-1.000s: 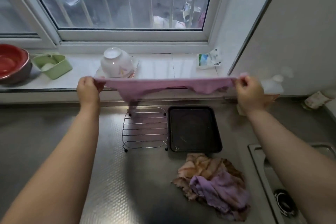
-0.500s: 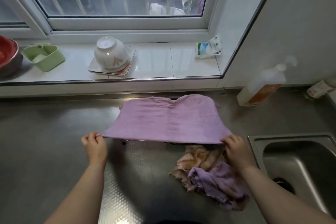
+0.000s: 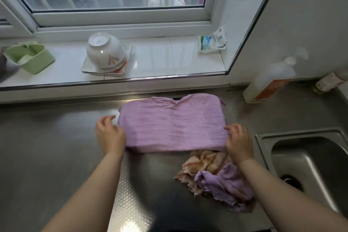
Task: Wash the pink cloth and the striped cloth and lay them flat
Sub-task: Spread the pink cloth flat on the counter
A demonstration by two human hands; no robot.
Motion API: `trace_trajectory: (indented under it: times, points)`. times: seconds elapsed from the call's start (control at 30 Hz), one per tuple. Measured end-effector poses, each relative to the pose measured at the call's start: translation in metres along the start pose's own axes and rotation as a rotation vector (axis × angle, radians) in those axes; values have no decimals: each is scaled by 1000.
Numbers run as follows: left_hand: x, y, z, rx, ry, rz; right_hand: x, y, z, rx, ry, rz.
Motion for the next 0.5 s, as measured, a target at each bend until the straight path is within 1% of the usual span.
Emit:
trace_trajectory:
  times: [0.1,0.13,0.2,0.27,0.33,0.43,0.5]
  points:
    - [21,-45,71,104,-316,-209,54,-11,-24,48,-48,-121]
    - [23,-63,91,150,-387,-296,71,-18,-29,59,-75,-173]
    - [27,-96,120,220,-469,-447,100,-34,-36,90,-153,-288]
    - [30,-126,135,291,-505,-554,123,-48,-41,92,-209,-360]
    - [33,-150,139,348,-490,-633,140,-60,-46,89,-222,-395]
    - [39,-171,138,418,-445,-723,160,-73,-61,112,-183,-406]
    - [41,-179,138,500,-491,-748,168,-85,-73,103,-126,-456]
Point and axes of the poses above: each hand's wrist, its own x-axis towards the middle knuckle, its own y-axis out of the back of the hand, z = x × y, the point moved 6 cm from there along x, towards the middle knuckle, and after that the axes turned 8 degrees about z, right-handed, at the moved point
